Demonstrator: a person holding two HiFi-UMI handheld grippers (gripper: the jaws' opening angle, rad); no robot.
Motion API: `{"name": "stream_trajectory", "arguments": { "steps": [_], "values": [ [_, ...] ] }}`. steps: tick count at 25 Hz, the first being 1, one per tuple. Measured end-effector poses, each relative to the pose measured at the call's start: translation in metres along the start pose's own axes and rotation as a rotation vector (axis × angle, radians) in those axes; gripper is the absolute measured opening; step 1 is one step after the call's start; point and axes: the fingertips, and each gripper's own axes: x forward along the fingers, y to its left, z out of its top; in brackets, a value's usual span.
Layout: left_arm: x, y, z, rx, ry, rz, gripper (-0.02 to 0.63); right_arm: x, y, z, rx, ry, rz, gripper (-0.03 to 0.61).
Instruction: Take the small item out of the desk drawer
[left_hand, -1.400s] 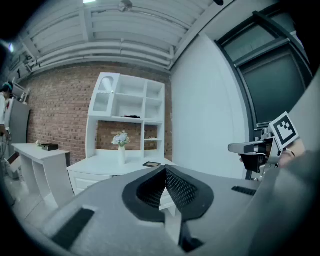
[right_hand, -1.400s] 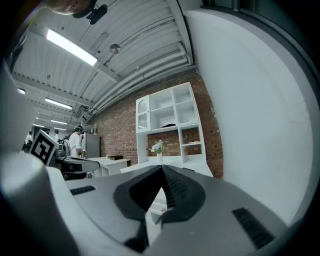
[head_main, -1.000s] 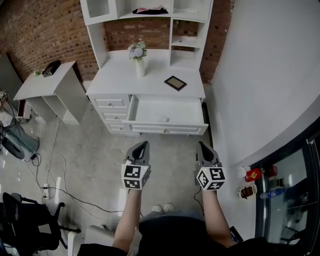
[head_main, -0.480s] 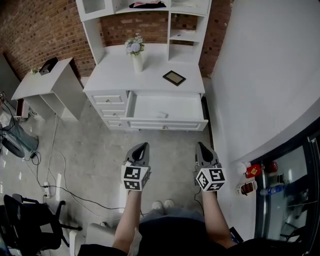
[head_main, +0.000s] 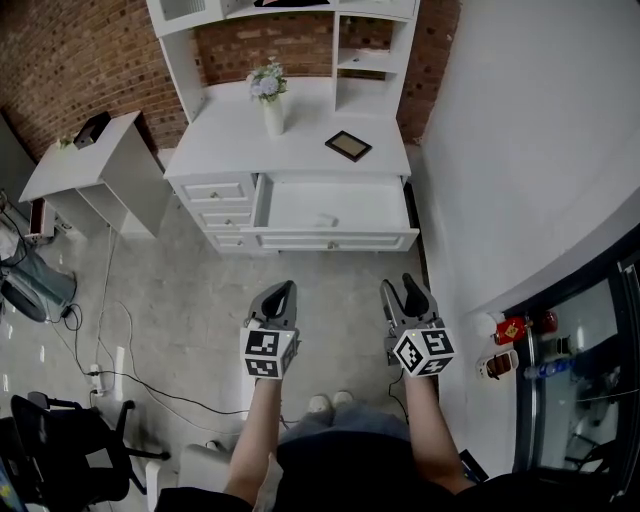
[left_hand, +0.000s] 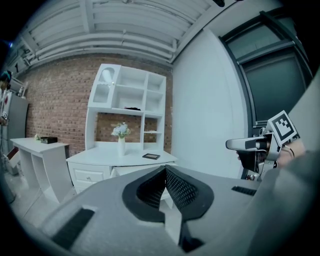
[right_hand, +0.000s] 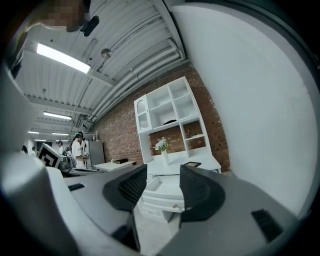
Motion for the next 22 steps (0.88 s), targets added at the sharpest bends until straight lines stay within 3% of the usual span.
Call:
{"name": "stream_trajectory", "arguments": {
  "steps": [12,22],
  "values": [
    [0.004,0.022,-0.01,-0.005,0.006,-0.02,0.009,0.011,0.007,-0.008,0.03,-0.013,-0.037,0.204],
    [0.075,0.083,-0.005,-0.01,0.019,0.034,0.009,0.115,-0.023,-0.008,0.039,-0.005,-0.012,0.204]
  ]
}}
